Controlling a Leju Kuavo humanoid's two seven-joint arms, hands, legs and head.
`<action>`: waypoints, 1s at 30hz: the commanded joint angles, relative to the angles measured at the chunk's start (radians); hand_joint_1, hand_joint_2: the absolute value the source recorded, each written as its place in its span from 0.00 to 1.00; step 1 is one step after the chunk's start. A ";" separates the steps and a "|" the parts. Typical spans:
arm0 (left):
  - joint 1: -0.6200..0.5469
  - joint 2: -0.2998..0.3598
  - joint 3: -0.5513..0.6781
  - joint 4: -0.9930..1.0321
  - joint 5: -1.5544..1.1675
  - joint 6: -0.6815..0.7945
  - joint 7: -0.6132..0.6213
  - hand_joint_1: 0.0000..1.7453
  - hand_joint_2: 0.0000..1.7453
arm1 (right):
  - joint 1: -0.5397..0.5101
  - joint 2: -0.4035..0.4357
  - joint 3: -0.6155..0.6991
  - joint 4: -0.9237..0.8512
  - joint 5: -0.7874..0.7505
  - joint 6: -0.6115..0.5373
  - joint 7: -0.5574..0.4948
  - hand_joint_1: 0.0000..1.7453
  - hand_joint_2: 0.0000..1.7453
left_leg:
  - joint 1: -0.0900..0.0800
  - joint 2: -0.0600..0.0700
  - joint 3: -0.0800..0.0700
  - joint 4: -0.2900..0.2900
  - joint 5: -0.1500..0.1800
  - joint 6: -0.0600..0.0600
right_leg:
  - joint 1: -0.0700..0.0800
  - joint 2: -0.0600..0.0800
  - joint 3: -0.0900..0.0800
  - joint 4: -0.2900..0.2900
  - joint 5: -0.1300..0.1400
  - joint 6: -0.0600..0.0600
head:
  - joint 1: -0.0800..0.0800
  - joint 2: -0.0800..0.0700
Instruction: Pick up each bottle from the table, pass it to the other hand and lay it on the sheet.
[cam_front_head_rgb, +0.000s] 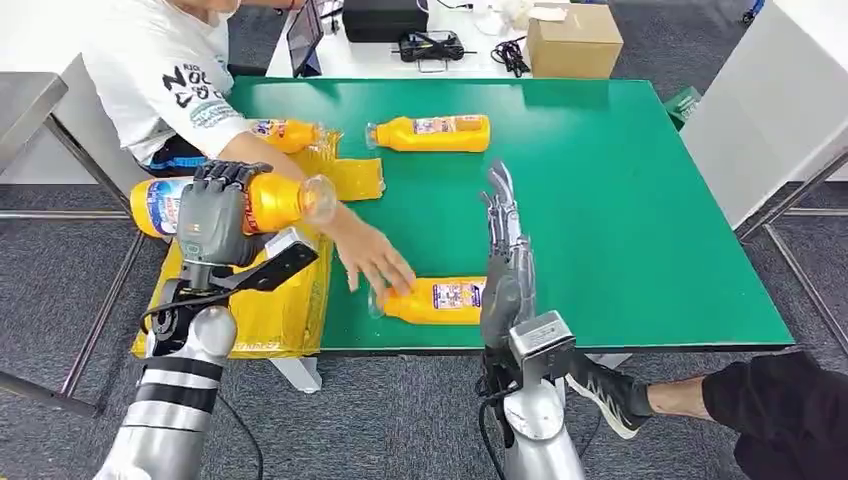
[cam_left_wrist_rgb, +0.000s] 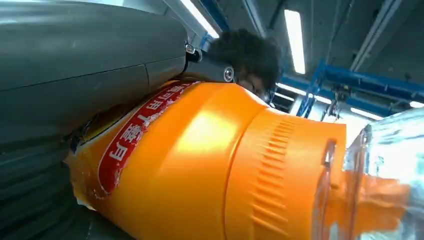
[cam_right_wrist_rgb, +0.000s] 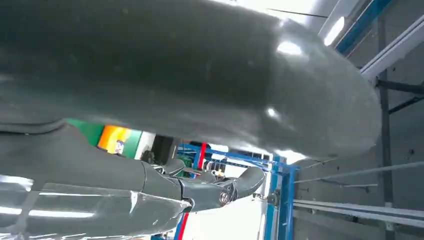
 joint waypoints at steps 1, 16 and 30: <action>-0.075 0.129 -0.065 0.211 -0.043 0.008 0.044 1.00 1.00 | -0.030 -0.034 0.019 0.034 -0.011 0.010 -0.001 0.00 0.00 | 0.001 0.003 0.012 -0.002 -0.004 -0.002 | 0.001 0.002 0.011 -0.001 -0.004 -0.003 | 0.000 0.000; -0.053 0.155 -0.027 0.263 -0.001 -0.002 0.020 1.00 1.00 | -0.020 -0.040 0.024 0.033 -0.019 0.023 0.001 0.00 0.00 | 0.001 0.001 0.003 -0.001 -0.001 -0.001 | 0.001 0.001 0.002 -0.001 -0.001 -0.001 | 0.000 0.000; -0.103 0.183 -0.080 0.642 0.056 -0.050 -0.089 1.00 1.00 | -0.034 -0.039 0.036 0.124 -0.048 0.069 -0.004 0.00 0.00 | 0.001 0.002 0.008 -0.003 -0.002 -0.002 | 0.001 0.001 0.008 -0.002 -0.002 -0.002 | 0.000 0.000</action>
